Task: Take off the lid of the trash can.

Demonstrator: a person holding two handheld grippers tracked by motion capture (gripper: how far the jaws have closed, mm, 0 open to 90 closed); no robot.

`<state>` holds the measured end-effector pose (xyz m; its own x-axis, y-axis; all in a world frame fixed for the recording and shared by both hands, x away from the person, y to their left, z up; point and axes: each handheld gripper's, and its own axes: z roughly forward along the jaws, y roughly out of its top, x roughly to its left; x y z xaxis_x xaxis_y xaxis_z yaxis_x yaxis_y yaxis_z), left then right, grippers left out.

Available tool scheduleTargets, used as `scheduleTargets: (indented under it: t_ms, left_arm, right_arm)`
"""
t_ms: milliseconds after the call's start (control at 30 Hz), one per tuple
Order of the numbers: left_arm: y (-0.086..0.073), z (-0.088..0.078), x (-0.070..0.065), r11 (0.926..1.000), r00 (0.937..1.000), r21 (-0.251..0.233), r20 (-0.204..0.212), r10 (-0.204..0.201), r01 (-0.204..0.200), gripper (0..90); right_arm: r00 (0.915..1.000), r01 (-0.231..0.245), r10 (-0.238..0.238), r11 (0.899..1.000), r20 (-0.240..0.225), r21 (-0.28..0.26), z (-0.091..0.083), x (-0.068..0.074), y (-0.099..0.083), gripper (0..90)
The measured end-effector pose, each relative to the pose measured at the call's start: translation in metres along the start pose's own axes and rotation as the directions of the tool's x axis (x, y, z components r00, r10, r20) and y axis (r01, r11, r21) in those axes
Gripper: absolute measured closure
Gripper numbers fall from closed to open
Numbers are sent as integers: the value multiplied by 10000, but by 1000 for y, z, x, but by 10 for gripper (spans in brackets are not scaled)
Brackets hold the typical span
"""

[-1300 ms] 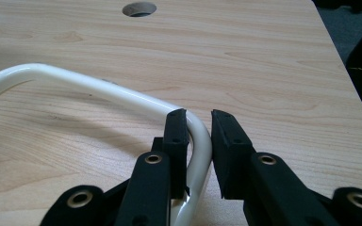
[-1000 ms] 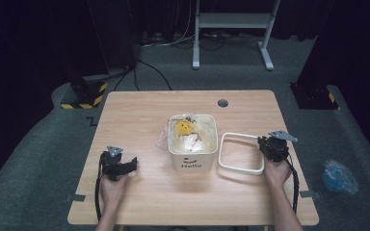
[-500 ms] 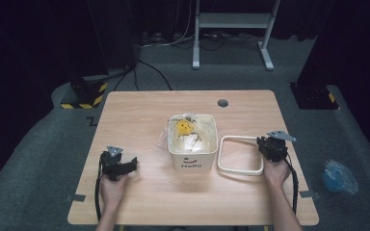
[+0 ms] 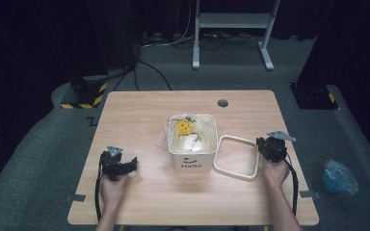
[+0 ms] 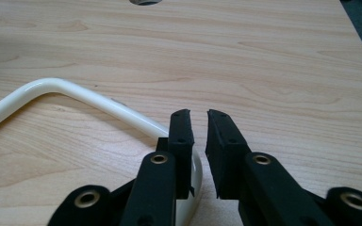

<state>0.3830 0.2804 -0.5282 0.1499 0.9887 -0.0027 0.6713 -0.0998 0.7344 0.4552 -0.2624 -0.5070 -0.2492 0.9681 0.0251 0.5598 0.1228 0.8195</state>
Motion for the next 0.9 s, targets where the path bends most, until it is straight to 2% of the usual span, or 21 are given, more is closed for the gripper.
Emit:
scheduleTargets:
  t_ms: [133, 200, 233, 667, 700, 800, 900]
  left_arm:
    - [0, 0, 0, 10000, 10000, 1, -1, 1, -1, 180]
    - [0, 0, 0, 10000, 10000, -2, -2, 1, -1, 180]
    - [0, 0, 0, 10000, 10000, -3, 1, -6, 6, 180]
    - [0, 0, 0, 10000, 10000, 12, -18, 4, -4, 188]
    - [0, 0, 0, 10000, 10000, -12, -26, -24, 24, 190]
    - [0, 0, 0, 10000, 10000, -16, -28, -25, 25, 191]
    - [0, 0, 0, 10000, 10000, -13, -44, -19, 19, 193]
  right_arm:
    - [9998, -135, 137, 9998, -112, 138, -1, 3, -1, 621]
    - [9997, -173, 176, 9997, -169, 162, -2, 4, -1, 594]
    - [9995, -175, 174, 9998, -278, -9, -5, 6, -4, 562]
    - [9996, -1, 11, 9995, -292, 328, -20, 14, -30, 412]
    - [9998, -39, 47, 9990, -195, 447, -22, 15, -33, 386]
    - [10000, 94, -94, 9993, -13, 351, -25, 17, -36, 369]
    - [9999, 135, -135, 9989, -15, 454, -26, 19, -37, 359]
